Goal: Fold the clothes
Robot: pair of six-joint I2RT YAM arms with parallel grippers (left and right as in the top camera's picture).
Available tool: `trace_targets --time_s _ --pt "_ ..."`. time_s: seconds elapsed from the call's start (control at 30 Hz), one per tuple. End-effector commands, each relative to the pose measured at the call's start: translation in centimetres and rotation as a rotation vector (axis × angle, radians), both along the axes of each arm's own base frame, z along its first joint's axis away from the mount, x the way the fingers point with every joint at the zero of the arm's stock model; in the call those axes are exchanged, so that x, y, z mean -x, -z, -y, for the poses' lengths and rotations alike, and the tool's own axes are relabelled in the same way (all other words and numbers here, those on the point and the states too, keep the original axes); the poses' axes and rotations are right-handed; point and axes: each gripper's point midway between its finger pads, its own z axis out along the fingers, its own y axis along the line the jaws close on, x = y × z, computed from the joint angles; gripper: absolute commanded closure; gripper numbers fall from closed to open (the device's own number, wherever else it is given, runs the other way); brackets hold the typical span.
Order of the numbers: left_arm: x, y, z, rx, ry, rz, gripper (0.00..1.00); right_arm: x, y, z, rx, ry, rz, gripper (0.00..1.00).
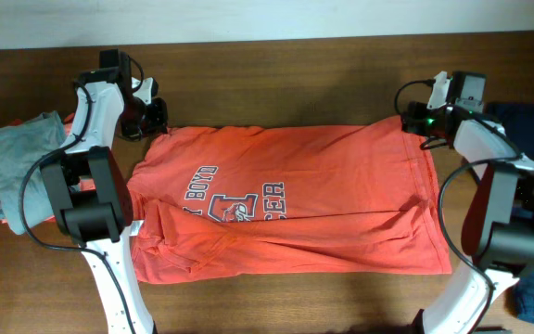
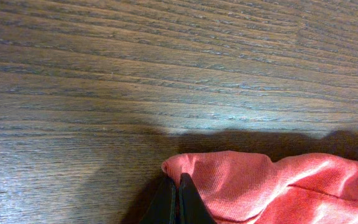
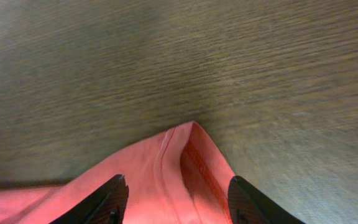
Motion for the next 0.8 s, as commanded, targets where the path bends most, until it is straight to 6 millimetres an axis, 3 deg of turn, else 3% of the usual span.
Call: trace_targets --time_s 0.0,0.23,0.5,0.63,0.73,0.77 --pt "-0.9 -2.8 0.2 0.004 0.007 0.065 1.0 -0.6 0.8 -0.1 -0.02 -0.016 0.013 0.45" --pt "-0.9 -2.8 0.2 0.004 0.007 0.065 1.0 -1.3 1.0 0.0 -0.02 -0.018 0.039 0.53" --pt "-0.9 -2.8 0.2 0.004 0.007 0.065 1.0 -1.4 2.6 -0.4 -0.051 -0.019 0.024 0.54" --pt "-0.9 -2.8 0.2 0.004 0.007 0.065 1.0 -2.0 2.4 -0.3 -0.05 -0.01 0.052 0.55" --pt "-0.9 -2.8 0.2 0.004 0.007 0.065 1.0 -2.5 2.0 -0.2 -0.059 0.006 0.075 0.63" --pt "-0.9 -2.8 0.2 0.004 0.007 0.065 1.0 -2.6 1.9 -0.2 -0.059 0.004 0.081 0.73"
